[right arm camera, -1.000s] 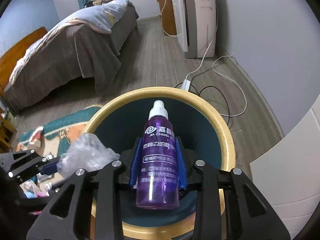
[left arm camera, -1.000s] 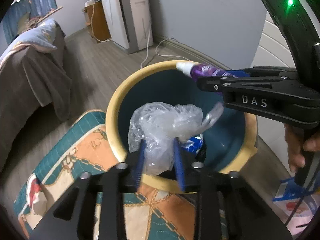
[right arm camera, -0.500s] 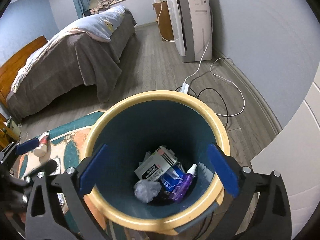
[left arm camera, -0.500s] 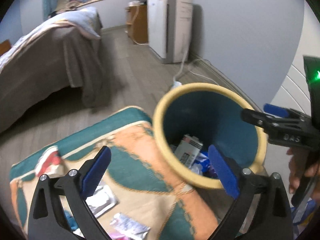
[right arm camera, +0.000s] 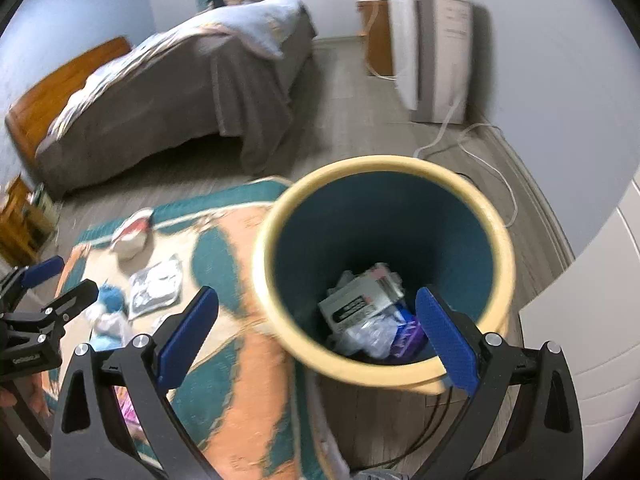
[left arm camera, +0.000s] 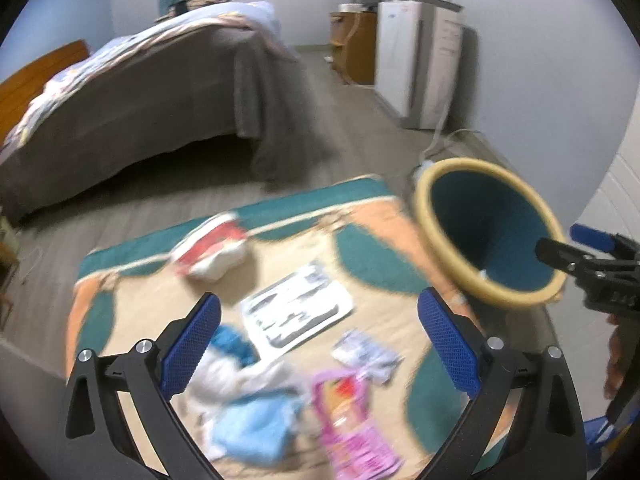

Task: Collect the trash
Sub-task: 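Withdraw both open tools from the bin back over the rug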

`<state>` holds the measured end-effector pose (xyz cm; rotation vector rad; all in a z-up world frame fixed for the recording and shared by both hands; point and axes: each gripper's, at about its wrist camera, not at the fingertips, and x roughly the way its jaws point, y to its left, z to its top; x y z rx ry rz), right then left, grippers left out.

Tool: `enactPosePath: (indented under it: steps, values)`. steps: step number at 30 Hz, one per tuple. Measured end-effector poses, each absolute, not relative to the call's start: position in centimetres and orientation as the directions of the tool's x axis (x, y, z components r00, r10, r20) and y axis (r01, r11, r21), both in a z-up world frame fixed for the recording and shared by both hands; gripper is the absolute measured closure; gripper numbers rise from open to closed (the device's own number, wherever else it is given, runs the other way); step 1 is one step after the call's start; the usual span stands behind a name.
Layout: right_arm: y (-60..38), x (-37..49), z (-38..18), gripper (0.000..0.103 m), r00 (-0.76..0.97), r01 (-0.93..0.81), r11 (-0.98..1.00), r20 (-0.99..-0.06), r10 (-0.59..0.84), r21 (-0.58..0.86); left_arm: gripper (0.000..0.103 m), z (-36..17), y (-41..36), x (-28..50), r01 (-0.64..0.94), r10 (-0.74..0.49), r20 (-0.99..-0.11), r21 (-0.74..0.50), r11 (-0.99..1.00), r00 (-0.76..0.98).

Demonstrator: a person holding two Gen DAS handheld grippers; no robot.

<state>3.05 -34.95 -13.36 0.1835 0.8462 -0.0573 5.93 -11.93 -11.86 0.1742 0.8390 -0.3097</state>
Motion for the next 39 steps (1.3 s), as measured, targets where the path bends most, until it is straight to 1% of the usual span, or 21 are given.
enactPosePath:
  steps: [4, 8, 10, 13, 15, 20, 23, 25, 28, 30, 32, 35, 38, 39]
  values:
    - [-31.4, 3.3, -13.5, 0.006, 0.656, 0.067, 0.994, -0.754, 0.025, 0.092, 0.005, -12.3, -7.9, 5.1, 0.249, -0.117, -0.76, 0.06, 0.967, 0.639]
    - [-28.5, 3.5, -13.7, 0.006, 0.669, 0.02, 0.998, -0.742, 0.035, 0.065, 0.005, -12.7, -3.7, 4.9, 0.174, -0.088, -0.774, 0.03, 0.984, 0.627]
    - [-26.9, 3.6, -13.8, 0.006, 0.672, -0.006, 1.0, -0.74, 0.027, 0.031, 0.005, -13.1, -2.1, 4.5, 0.157, -0.076, -0.773, 0.03, 0.987, 0.63]
    - [-25.1, 3.5, -14.3, 0.006, 0.664, -0.042, 0.999, -0.747, 0.043, 0.02, 0.005, -14.3, -0.5, 3.9, 0.16, -0.049, -0.772, 0.069, 0.985, 0.633]
    - [-23.9, 3.3, -14.8, 0.006, 0.653, -0.076, 0.997, -0.754, 0.075, 0.033, 0.005, -14.9, 0.0, 3.4, 0.182, -0.071, -0.776, 0.058, 0.982, 0.626]
    - [-20.8, 2.9, -16.3, 0.006, 0.613, -0.183, 0.983, -0.78, 0.126, 0.015, 0.005, -15.1, 1.0, 2.7, 0.181, -0.059, -0.752, 0.081, 0.98, 0.656]
    - [-20.1, 2.5, -16.6, 0.006, 0.617, -0.218, 0.976, -0.771, 0.155, 0.022, 0.005, -15.5, 1.4, 2.8, 0.193, -0.102, -0.759, 0.032, 0.981, 0.643]
    - [-20.1, 2.5, -17.0, 0.006, 0.615, -0.21, 0.978, -0.775, 0.146, 0.017, 0.005, -15.8, 1.4, 2.7, 0.195, -0.107, -0.76, 0.026, 0.981, 0.641]
    - [-20.7, 2.9, -17.6, 0.006, 0.61, -0.152, 0.988, -0.788, 0.084, -0.012, 0.005, -16.3, 0.7, 2.2, 0.239, -0.146, -0.755, 0.015, 0.971, 0.639]
    - [-21.2, 3.3, -18.2, 0.006, 0.589, -0.149, 0.989, -0.802, 0.104, 0.019, 0.005, -16.6, 0.1, 2.0, 0.251, -0.148, -0.756, 0.023, 0.968, 0.638]
    - [-21.1, 3.7, -18.9, 0.006, 0.574, -0.137, 0.991, -0.815, 0.078, -0.001, 0.005, -16.9, -0.3, 1.8, 0.271, -0.172, -0.762, 0.004, 0.963, 0.625]
    - [-20.9, 4.0, -19.7, 0.006, 0.558, -0.158, 0.987, -0.825, 0.091, 0.002, 0.005, -17.5, -1.1, 1.6, 0.295, -0.191, -0.766, -0.003, 0.956, 0.613]
    - [-20.6, 4.3, -20.3, 0.009, 0.554, -0.171, 0.985, -0.828, 0.09, -0.008, 0.007, -18.3, -2.1, 1.3, 0.326, -0.205, -0.777, 0.001, 0.945, 0.595]
    - [-20.6, 4.5, -20.4, 0.013, 0.551, -0.17, 0.985, -0.83, 0.087, -0.01, 0.007, -18.5, -2.3, 1.3, 0.333, -0.209, -0.782, -0.002, 0.943, 0.588]
